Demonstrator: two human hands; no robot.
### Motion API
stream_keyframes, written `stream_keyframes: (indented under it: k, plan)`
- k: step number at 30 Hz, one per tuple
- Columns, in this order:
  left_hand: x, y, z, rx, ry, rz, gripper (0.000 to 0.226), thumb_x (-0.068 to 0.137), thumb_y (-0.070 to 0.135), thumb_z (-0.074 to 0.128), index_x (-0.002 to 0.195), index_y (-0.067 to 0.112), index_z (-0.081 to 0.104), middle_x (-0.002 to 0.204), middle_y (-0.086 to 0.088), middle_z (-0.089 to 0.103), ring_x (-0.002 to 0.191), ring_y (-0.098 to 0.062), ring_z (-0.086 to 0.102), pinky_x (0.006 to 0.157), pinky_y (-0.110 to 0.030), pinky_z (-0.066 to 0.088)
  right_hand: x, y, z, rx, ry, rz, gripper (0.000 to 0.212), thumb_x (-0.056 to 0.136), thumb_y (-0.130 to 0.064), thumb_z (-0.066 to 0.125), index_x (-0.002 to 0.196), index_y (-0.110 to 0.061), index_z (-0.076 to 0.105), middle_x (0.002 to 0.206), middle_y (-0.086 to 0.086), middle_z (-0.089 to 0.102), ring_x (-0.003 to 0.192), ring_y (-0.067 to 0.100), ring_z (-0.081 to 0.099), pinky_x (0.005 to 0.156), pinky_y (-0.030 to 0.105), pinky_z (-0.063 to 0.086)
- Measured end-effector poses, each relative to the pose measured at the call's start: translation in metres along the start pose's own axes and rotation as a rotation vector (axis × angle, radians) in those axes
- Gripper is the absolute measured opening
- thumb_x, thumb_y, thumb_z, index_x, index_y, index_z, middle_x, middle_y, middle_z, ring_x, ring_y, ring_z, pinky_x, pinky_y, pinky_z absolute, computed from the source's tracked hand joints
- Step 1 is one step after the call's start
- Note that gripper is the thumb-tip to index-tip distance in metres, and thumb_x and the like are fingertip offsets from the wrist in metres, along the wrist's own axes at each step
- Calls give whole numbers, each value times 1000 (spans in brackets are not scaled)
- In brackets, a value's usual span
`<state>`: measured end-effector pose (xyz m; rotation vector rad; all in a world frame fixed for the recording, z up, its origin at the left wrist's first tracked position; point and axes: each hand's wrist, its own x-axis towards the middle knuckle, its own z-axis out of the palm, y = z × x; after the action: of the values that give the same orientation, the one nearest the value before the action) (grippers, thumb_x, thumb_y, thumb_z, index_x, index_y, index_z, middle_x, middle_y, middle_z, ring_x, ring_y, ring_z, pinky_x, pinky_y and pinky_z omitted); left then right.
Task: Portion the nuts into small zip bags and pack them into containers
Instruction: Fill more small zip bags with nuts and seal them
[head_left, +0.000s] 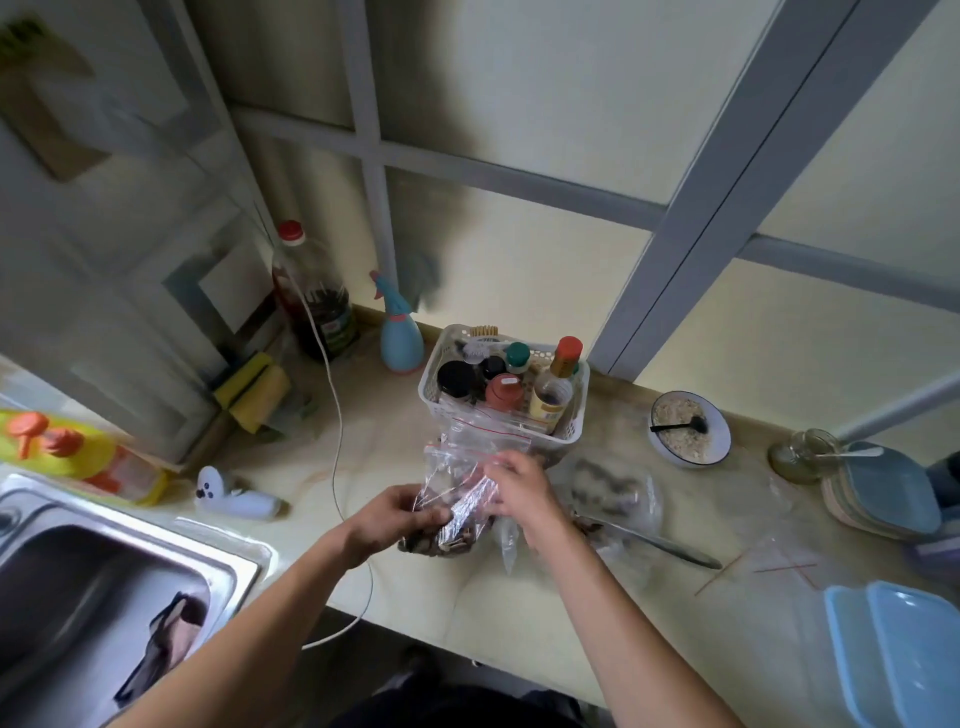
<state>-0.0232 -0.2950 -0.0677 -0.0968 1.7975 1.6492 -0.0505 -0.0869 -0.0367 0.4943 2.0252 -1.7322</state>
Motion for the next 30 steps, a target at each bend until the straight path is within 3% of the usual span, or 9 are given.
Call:
stream_keyframes:
  k: [3,7,11,16,21,26,30]
  plan:
    - [7,-11,-2,71,21,-70,44,85,30,79,93,-10,64,74,-11,63,66,-20,55,54,-24,43,10,22,6,-26,29,84,15,100,-12,57,113,-17,64,110,0,64,97,22,68,77,39,64]
    - [19,-24,-5,116,47,-57,20,87,22,78,93,5,70,77,-5,65,68,-14,59,66,-26,47,25,42,10,-63,110,91,8,94,-20,64,99,-25,67,109,5,70,94,27,73,81,46,64]
    - [36,-32,-10,329,245,-79,23,81,29,76,100,21,68,81,-2,70,69,-17,62,70,-34,54,24,40,3,-108,188,65,13,96,-11,62,100,-23,66,108,1,69,100,22,71,88,42,62]
    - [49,-26,-5,465,373,-78,15,81,26,67,94,18,67,86,-1,71,81,-27,66,75,-37,56,28,45,-10,-40,172,74,13,97,-7,60,103,-16,68,108,6,73,82,19,78,72,28,60]
    - [65,-14,13,497,633,-7,44,81,13,69,122,3,56,114,-14,61,106,-31,56,91,-37,47,22,44,-28,-1,181,43,17,99,-6,59,99,-20,69,103,4,74,80,15,77,77,30,62]
    - [71,6,45,646,862,111,55,74,15,68,122,-3,49,114,-22,52,102,-41,49,83,-50,48,14,51,-56,52,239,59,17,100,-6,56,96,-17,68,98,6,75,74,15,74,67,25,58]
    - [68,27,88,674,928,260,60,68,13,53,127,5,43,122,-15,43,108,-33,40,88,-48,38,3,64,-91,86,263,51,19,101,-6,53,96,-17,68,93,5,75,72,13,74,64,23,54]
